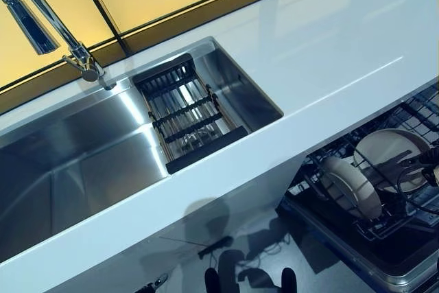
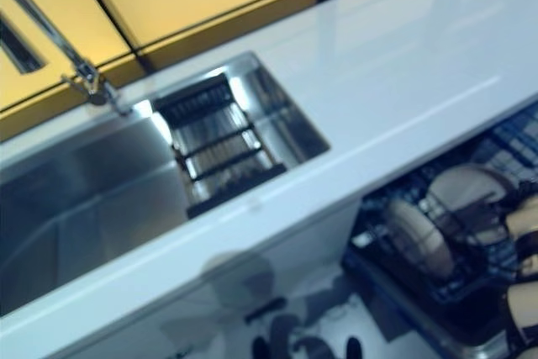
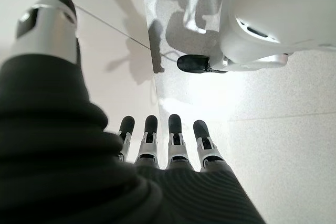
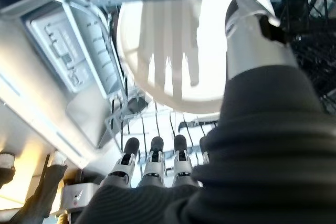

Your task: Take plates into dishwasher

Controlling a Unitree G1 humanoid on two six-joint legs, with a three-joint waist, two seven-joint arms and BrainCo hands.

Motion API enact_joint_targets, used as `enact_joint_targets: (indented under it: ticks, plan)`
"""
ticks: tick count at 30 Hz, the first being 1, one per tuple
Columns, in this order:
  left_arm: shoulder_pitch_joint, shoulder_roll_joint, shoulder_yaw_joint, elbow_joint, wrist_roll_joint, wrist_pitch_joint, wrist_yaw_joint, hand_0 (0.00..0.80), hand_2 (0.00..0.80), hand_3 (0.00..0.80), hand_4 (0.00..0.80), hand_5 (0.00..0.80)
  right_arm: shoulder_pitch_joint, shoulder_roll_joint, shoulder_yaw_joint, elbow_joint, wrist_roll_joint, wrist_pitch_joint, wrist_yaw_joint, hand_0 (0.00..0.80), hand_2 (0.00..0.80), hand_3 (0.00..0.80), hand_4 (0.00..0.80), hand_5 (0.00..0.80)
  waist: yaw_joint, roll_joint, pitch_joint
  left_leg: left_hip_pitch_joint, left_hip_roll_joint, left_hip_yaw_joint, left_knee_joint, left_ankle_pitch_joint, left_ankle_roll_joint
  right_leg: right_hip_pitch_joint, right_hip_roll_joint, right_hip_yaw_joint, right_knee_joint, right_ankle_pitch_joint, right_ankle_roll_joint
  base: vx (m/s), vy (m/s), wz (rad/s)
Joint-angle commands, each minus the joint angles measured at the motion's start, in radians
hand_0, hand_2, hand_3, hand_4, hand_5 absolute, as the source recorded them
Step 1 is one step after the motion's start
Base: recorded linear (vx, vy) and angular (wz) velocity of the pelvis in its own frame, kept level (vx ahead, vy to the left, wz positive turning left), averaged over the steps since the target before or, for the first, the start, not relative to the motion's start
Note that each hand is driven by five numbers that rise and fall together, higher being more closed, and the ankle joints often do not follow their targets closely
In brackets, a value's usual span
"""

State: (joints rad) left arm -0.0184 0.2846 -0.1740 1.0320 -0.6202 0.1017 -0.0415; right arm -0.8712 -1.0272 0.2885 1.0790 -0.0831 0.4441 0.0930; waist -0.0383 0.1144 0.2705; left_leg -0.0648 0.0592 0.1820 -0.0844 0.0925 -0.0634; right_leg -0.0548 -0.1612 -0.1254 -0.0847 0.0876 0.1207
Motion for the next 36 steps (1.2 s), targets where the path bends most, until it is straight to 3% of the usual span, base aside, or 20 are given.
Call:
enact_joint_targets:
  ticks: [1,9,22,30,34,36]
  plan:
    - [-0.025,0.01,-0.025,0.042,0.03,0.001,0.011,0.0,0.0,0.0,0.0,0.0,-0.074,-0.054,0.06,0.011,0.016,0.007,-0.032,0.0,0.0,0.0,0.0,0.0,0.03,-0.048,-0.024,0.024,-0.025,-0.028,-0.003,-0.039,-0.01,-0.052,-0.006,-0.012,0.01,0.045,0.006,0.03,-0.009,-0.01]
    - [-0.022,0.024,-0.007,0.066,0.048,0.011,0.031,0.0,0.0,0.0,0.0,0.0,-0.063,-0.114,0.064,-0.022,0.017,0.036,-0.002,0.0,0.0,0.0,0.0,0.0,0.023,-0.104,-0.059,0.05,-0.008,-0.026,-0.003,-0.044,-0.01,-0.02,0.009,-0.003,0.008,0.041,0.008,0.04,-0.006,0.01]
    - [-0.018,0.028,0.032,0.124,0.08,0.036,0.092,0.0,0.0,0.0,0.0,0.0,-0.024,-0.184,0.016,-0.026,0.068,0.034,0.008,0.0,0.0,0.0,0.0,0.0,0.008,-0.164,-0.146,0.108,0.012,-0.01,-0.003,-0.059,-0.006,0.041,0.028,0.027,0.0,0.026,0.009,0.064,0.024,-0.02]
    - [-0.029,0.04,0.076,0.181,0.111,0.048,0.137,0.0,0.0,0.0,0.0,0.0,0.139,-0.193,-0.144,-0.049,0.165,0.033,-0.023,0.0,0.0,0.0,0.0,0.0,-0.008,-0.19,-0.189,0.144,0.013,0.004,-0.003,-0.075,0.005,0.075,0.032,0.037,0.005,0.015,0.009,0.035,0.04,-0.03]
    - [-0.035,0.041,0.093,0.198,0.115,0.048,0.156,0.0,0.0,0.0,0.0,0.0,0.242,-0.175,-0.241,-0.053,0.209,0.007,-0.053,0.0,0.0,0.0,0.0,0.0,-0.014,-0.198,-0.195,0.156,0.01,0.01,-0.003,-0.084,0.011,0.083,0.029,0.04,0.006,0.015,0.012,-0.017,0.052,-0.05]
    - [-0.039,0.044,0.106,0.215,0.126,0.045,0.166,0.0,0.0,0.0,0.0,0.0,0.331,-0.15,-0.32,-0.055,0.253,-0.041,-0.081,0.0,0.0,0.0,0.0,0.0,-0.021,-0.201,-0.199,0.168,0.006,0.014,-0.003,-0.092,0.018,0.089,0.027,0.047,0.009,0.016,0.013,-0.02,0.066,-0.08]
